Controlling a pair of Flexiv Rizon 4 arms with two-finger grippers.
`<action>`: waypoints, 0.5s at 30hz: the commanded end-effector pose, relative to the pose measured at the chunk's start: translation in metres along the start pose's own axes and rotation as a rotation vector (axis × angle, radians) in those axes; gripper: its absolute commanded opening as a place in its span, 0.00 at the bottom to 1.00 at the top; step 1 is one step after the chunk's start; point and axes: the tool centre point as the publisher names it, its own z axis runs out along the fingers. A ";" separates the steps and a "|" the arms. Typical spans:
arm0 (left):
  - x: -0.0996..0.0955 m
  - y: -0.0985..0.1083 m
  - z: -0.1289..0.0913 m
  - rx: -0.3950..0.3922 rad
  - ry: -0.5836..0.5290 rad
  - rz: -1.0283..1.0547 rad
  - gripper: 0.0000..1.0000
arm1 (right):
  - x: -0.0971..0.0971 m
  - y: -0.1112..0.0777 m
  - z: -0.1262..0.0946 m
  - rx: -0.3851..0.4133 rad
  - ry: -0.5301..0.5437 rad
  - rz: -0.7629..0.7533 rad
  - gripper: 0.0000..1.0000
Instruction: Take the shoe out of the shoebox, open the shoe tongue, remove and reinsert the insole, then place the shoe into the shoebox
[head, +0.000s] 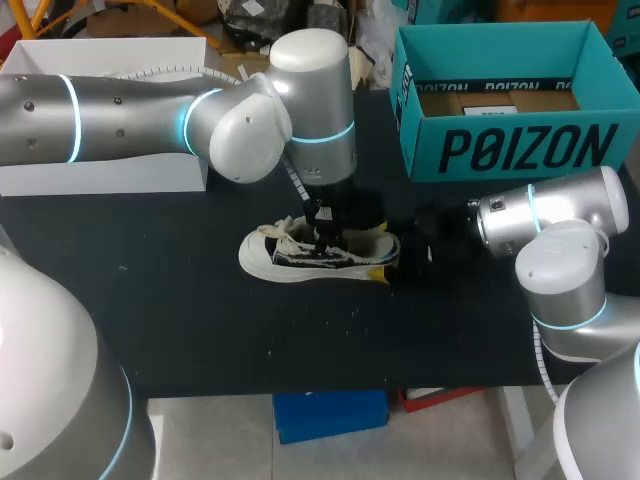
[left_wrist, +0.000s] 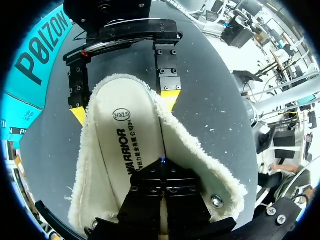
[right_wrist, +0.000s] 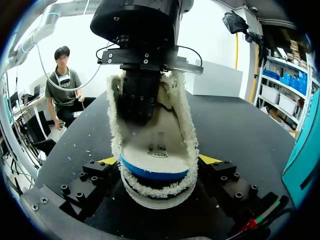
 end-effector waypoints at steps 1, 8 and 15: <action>0.000 -0.001 0.019 0.007 -0.019 0.000 0.00 | 0.000 0.000 0.002 0.001 -0.001 0.002 0.00; 0.000 -0.004 0.022 0.053 -0.048 -0.005 0.00 | 0.000 0.000 0.002 0.001 -0.001 0.002 0.00; 0.002 -0.006 0.017 0.177 -0.035 0.012 0.85 | 0.000 0.000 0.002 0.001 -0.001 0.002 0.00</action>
